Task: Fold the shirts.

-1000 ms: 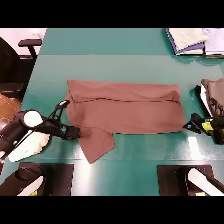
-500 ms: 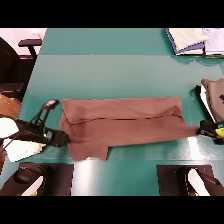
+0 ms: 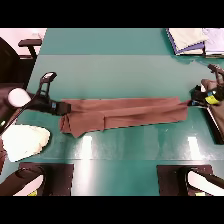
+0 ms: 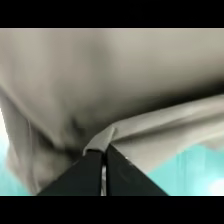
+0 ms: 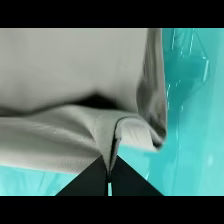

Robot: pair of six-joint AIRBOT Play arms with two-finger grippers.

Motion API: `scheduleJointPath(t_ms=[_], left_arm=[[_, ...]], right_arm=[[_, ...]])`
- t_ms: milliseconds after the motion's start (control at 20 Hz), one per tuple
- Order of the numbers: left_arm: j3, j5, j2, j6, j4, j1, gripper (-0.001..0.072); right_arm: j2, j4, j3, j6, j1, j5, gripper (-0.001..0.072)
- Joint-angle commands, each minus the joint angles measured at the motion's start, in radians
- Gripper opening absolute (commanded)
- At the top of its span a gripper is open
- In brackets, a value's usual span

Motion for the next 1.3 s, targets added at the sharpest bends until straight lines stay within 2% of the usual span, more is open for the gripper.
scheduleJointPath(t_ms=[0,100,150,200,250,300,350,400,450,500,550,600,650,700,750,900,1000,1250], left_arm=[[0.076,0.127,-0.187,0.027,0.007,0.008,0.0028],[0.117,0.162,-0.249,0.026,0.006,0.008,0.0028],[0.132,0.17,-0.265,0.026,0.006,0.008,0.0029],[0.142,0.174,-0.27,0.026,0.006,0.008,0.0097],[0.15,0.174,-0.27,0.026,0.003,0.008,0.0417],[0.162,0.164,-0.27,0.022,0.002,0.008,0.0654],[0.18,0.135,-0.27,0.023,0.003,0.008,0.0659],[0.201,0.099,-0.268,0.024,0.003,0.008,0.0658],[0.226,0.057,-0.266,0.024,0.001,0.008,0.0658],[0.247,0.018,-0.265,0.026,-0.006,0.008,0.0658],[0.263,-0.014,-0.265,0.026,-0.03,0.008,0.0656],[0.266,-0.022,-0.264,0.026,-0.064,0.007,0.0513],[0.265,-0.025,-0.264,0.027,-0.102,0.006,0.0209],[0.266,-0.021,-0.264,0.029,-0.13,0.005,0.003],[0.265,-0.009,-0.264,0.034,-0.162,0.004,0.0027],[0.265,0.023,-0.264,0.034,-0.254,0.005,0.0028],[0.265,0.03,-0.264,0.034,-0.271,0.005,0.0027],[0.262,0.034,-0.266,0.033,-0.285,-0.001,0.0027]], right_arm=[[-0.163,0.004,0.134,0.004,0.025,-0.01,0.0021],[-0.219,0.041,0.175,0.004,0.013,-0.007,0.0023],[-0.244,0.086,0.191,-0.001,-0.002,-0.007,0.0071],[-0.262,0.138,0.2,-0.017,-0.017,-0.01,0.0186],[-0.275,0.2,0.199,-0.04,-0.039,-0.018,0.0308],[-0.284,0.254,0.199,-0.062,-0.064,-0.019,0.0392],[-0.287,0.286,0.199,-0.091,-0.089,-0.013,0.0394],[-0.285,0.289,0.199,-0.117,-0.116,0.011,0.0436],[-0.278,0.287,0.19,-0.135,-0.143,0.032,0.0533],[-0.267,0.287,0.17,-0.157,-0.177,0.05,0.0594],[-0.254,0.288,0.135,-0.168,-0.213,0.052,0.0603],[-0.246,0.289,0.092,-0.185,-0.251,0.05,0.0603],[-0.246,0.291,0.052,-0.199,-0.286,0.049,0.0607],[-0.256,0.291,0.011,-0.208,-0.32,0.045,0.0677],[-0.274,0.312,-0.02,-0.232,-0.344,0.045,0.0697],[-0.345,0.444,-0.088,-0.324,-0.38,0.046,0.0697],[-0.393,0.477,-0.089,-0.359,-0.362,0.054,0.0697],[-0.445,0.497,-0.088,-0.382,-0.266,-0.012,0.0689]])
